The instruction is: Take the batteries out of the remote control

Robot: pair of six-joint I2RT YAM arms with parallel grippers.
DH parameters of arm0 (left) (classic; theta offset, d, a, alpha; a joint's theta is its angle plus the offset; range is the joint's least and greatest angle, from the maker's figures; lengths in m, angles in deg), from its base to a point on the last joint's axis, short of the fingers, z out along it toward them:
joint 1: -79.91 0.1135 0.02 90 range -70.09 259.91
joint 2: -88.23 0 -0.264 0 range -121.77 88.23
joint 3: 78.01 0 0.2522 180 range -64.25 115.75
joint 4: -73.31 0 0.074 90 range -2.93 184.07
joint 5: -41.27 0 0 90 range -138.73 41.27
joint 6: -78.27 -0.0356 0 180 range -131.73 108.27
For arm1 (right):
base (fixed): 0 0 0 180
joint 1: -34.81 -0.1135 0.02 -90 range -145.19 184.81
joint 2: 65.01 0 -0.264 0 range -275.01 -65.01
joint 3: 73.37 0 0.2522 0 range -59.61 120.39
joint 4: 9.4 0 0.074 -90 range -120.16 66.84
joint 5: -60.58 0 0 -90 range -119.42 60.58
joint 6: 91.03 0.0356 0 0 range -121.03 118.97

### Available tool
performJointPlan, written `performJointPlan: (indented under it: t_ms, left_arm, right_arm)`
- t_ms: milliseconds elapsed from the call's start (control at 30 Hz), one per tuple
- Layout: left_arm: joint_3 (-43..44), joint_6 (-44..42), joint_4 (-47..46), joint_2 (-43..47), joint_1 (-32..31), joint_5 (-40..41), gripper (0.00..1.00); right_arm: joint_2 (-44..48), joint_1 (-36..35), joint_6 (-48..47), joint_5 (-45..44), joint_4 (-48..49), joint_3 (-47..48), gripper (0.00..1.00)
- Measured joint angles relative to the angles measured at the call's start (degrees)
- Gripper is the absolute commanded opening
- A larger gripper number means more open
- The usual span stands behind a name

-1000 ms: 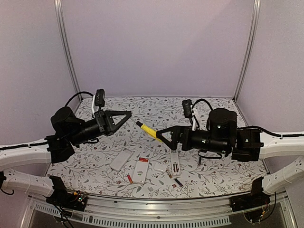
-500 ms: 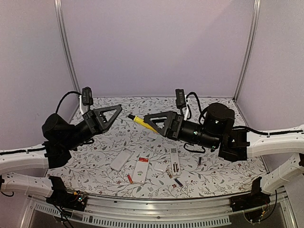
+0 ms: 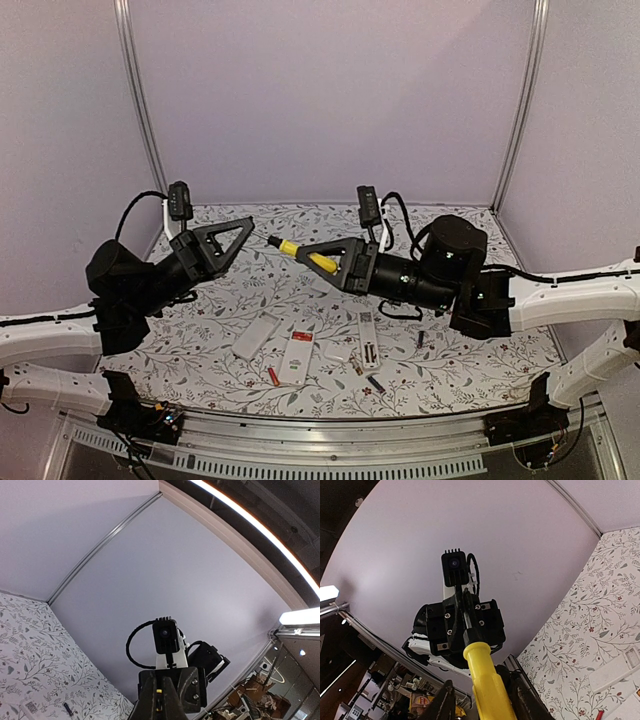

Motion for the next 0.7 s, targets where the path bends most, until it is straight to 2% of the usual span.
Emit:
performJointPlan:
  t_ms: [67, 200, 233, 267, 367, 400, 500, 633, 700]
  left_arm:
    - [-0.02, 0.11, -0.11, 0.02, -0.09, 0.02, 0.0]
    - [-0.5, 0.52, -0.11, 0.5, -0.11, 0.07, 0.01]
    - [-0.59, 0.9, 0.07, 0.61, -0.11, 0.07, 0.07]
    - [-0.61, 1.2, 0.5, 0.79, -0.11, 0.07, 0.17]
    - [-0.57, -0.48, 4.44, 1.66, -0.26, 0.0, 0.58]
    - [-0.52, -1.16, 7.28, 2.08, -0.33, 0.44, 0.61]
    - [-0.31, -3.13, 16.06, 3.08, -0.46, 2.43, 0.62]
    - [-0.5, -4.24, 30.51, 2.67, -0.87, 6.47, 0.6]
    - [-1.86, -3.52, 34.58, 1.81, -2.21, 8.41, 0.6]
  right_arm:
    - [-0.11, 0.07, -0.04, 0.0, 0.15, 0.0, 0.24]
    - [-0.17, 0.15, 0.17, 0.0, 0.68, 0.0, 0.03]
    - [-0.15, 0.15, 0.07, -0.09, 1.18, -0.04, 0.0]
    - [-0.04, 0.17, 0.26, -0.09, 1.7, -0.24, 0.0]
    - [1.07, 0.11, -0.26, -1.55, 1.51, -2.21, 0.0]
    - [1.62, 0.37, -0.28, -2.38, 0.96, -2.99, 0.0]
    - [3.93, 0.85, -0.33, -6.71, -3.28, -5.4, 0.0]
    - [8.13, 0.92, -0.07, -13.53, -13.27, -7.52, 0.0]
    - [10.27, 0.92, 0.48, -16.52, -18.56, -8.48, 0.0]
